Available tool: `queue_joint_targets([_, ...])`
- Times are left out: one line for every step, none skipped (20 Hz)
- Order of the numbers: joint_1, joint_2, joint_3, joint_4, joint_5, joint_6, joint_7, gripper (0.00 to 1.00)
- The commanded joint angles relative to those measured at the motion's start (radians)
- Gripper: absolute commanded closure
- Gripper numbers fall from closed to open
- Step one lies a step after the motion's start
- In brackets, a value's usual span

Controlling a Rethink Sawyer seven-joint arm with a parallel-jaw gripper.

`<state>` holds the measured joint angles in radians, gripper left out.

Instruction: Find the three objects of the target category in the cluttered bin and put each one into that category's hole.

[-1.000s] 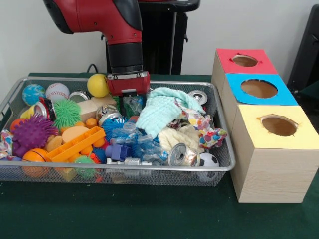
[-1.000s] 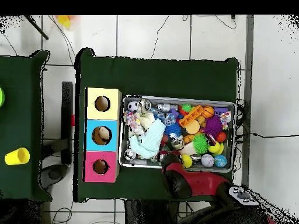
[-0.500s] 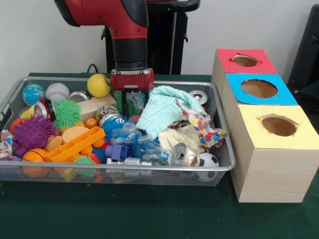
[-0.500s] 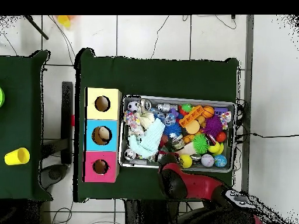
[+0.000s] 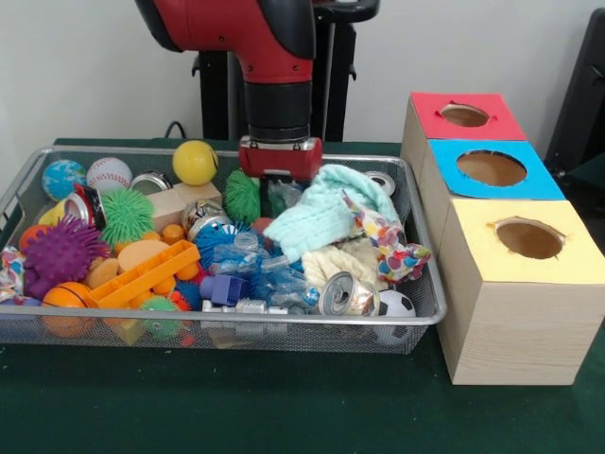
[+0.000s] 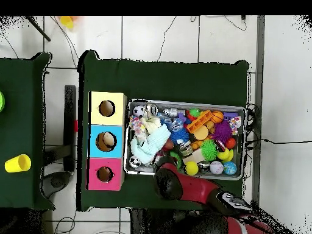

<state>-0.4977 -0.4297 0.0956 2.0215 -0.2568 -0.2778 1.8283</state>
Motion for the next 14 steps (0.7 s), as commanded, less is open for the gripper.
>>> queue_joint_targets([0.089, 0.135, 0.015, 0.019, 0.108, -0.001, 0.244, 0.0])
queue_joint_targets([0.083, 0.149, 0.025, 0.007, 0.102, -0.006, 0.234, 0.0])
queue_joint_targets([0.078, 0.164, 0.046, -0.003, 0.106, -0.006, 0.237, 0.0])
queue_joint_targets([0.081, 0.172, 0.054, -0.007, 0.112, -0.02, 0.241, 0.0])
queue_joint_targets([0.091, 0.171, 0.059, -0.011, 0.126, -0.027, 0.248, 0.0])
queue_joint_targets([0.092, 0.173, 0.07, -0.013, 0.13, -0.038, 0.252, 0.0])
queue_joint_targets([0.098, 0.168, 0.072, -0.012, 0.138, -0.06, 0.26, 0.0])
queue_joint_targets([0.104, 0.162, 0.073, -0.01, 0.145, -0.081, 0.267, 0.0])
queue_joint_targets([0.109, 0.143, 0.073, -0.008, 0.15, -0.077, 0.26, 0.0])
queue_joint_targets([0.105, 0.119, 0.079, 0.004, 0.15, -0.065, 0.255, 0.0])
queue_joint_targets([0.105, 0.083, 0.075, 0.019, 0.151, -0.047, 0.246, 0.0])
queue_joint_targets([0.105, 0.047, 0.071, 0.034, 0.152, -0.029, 0.237, 0.0])
queue_joint_targets([0.096, 0.006, 0.069, 0.056, 0.148, -0.007, 0.231, 0.0])
queue_joint_targets([0.076, -0.035, 0.074, 0.079, 0.135, 0.017, 0.223, 0.0])
